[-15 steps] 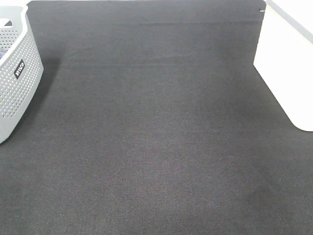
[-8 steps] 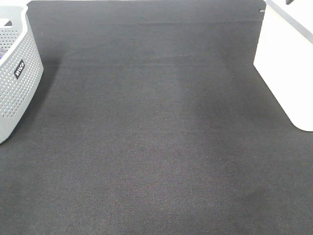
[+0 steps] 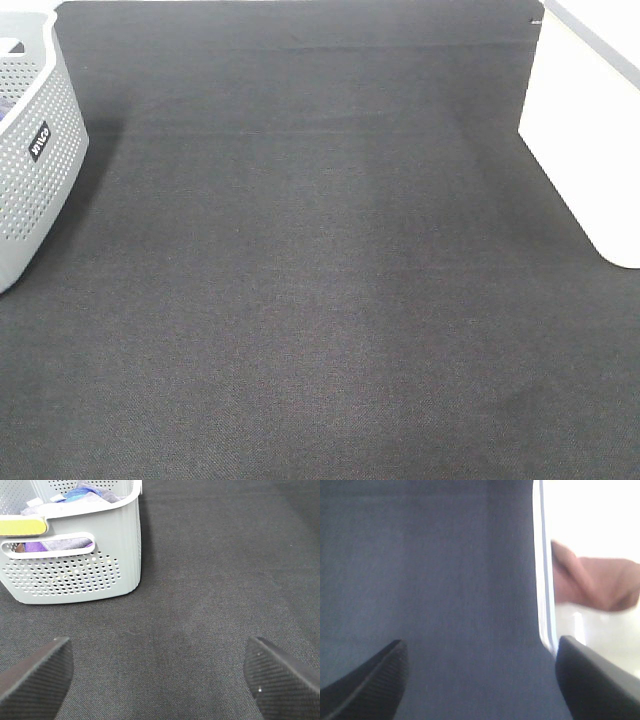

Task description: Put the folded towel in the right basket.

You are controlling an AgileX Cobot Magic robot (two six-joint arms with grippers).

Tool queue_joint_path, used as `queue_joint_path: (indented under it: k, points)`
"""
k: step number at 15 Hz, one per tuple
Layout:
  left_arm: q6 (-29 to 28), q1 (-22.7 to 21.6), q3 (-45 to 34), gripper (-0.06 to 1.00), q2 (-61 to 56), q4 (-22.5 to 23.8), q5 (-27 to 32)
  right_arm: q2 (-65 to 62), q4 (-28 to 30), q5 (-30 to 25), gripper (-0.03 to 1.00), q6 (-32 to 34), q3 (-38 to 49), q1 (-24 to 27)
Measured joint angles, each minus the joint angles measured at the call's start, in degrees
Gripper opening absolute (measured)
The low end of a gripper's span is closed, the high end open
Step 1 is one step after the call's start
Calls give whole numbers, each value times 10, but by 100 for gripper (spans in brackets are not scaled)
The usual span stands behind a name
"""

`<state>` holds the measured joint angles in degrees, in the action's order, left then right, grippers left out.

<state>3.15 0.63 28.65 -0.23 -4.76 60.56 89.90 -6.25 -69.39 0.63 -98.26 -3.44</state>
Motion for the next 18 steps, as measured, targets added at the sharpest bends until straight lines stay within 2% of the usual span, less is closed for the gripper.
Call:
queue_joint_path:
  k: [3, 4, 11, 12, 13, 16, 18]
  points:
    - [0, 0, 0, 87, 0, 0, 0, -123, 0, -1, 76, 0, 121, -1]
    - [0, 0, 0, 87, 0, 0, 0, -186, 1, -2, 76, 0, 197, -1]
    - [0, 0, 0, 87, 0, 0, 0, -502, 18, -2, 76, -1, 530, -1]
    - [0, 0, 0, 87, 0, 0, 0, -547, 29, -2, 76, -1, 566, -1]
    - [0, 0, 0, 87, 0, 0, 0, -547, 29, -2, 76, -1, 566, -1]
    - [0, 0, 0, 87, 0, 0, 0, -681, 45, -3, 76, -1, 650, -1]
    - [0, 0, 0, 87, 0, 0, 0, -782, 45, 34, 76, -1, 668, -1]
